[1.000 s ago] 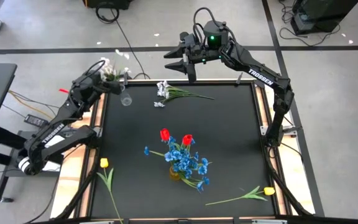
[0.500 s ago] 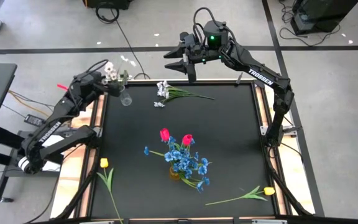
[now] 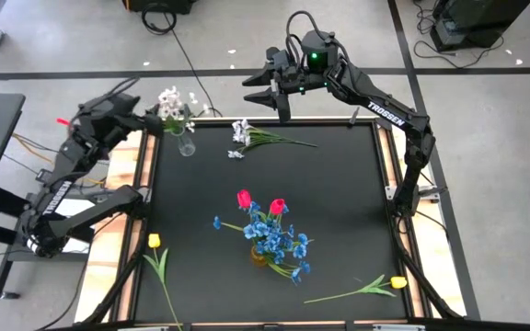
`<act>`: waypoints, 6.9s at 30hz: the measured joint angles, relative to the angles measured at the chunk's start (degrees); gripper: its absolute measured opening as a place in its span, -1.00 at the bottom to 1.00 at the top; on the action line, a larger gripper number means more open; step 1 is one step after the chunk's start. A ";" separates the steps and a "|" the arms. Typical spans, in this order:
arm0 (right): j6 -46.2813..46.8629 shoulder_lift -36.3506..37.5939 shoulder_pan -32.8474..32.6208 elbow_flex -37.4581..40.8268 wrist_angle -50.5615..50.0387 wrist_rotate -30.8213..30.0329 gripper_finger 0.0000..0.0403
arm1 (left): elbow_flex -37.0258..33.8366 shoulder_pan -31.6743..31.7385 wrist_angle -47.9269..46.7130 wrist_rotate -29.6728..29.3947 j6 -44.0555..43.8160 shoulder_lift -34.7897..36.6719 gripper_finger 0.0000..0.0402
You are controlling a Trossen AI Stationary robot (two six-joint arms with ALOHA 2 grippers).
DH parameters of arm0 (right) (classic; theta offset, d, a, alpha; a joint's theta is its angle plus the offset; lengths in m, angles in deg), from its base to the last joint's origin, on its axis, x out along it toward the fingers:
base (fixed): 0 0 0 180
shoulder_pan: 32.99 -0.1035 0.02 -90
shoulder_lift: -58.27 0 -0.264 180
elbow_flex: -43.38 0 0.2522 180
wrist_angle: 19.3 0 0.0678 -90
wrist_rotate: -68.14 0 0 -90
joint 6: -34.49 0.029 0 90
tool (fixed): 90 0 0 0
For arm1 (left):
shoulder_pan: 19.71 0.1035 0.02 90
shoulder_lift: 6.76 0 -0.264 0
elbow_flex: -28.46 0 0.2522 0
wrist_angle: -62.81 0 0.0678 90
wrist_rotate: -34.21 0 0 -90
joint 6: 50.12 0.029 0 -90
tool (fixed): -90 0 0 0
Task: Sort flowers into vase by color
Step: Put the white flowers into the transparent vase
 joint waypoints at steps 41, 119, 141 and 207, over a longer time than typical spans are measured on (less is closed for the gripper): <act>0.00 0.00 1.26 0.00 0.18 -7.51 0.09 | 12.61 0.00 -8.06 14.88 -4.13 -5.63 0.59; -28.30 -18.80 12.07 27.56 -26.84 -32.58 -0.43 | 12.59 -0.15 -15.27 18.73 -19.99 -2.25 0.24; -17.52 -13.62 15.54 30.19 -27.13 -22.42 -0.97 | 12.59 -0.15 -15.27 18.93 -18.65 -2.21 0.24; -9.85 -3.79 17.16 38.99 -23.80 -16.89 -0.99 | 12.59 -0.15 -17.04 19.32 -17.00 -2.10 0.24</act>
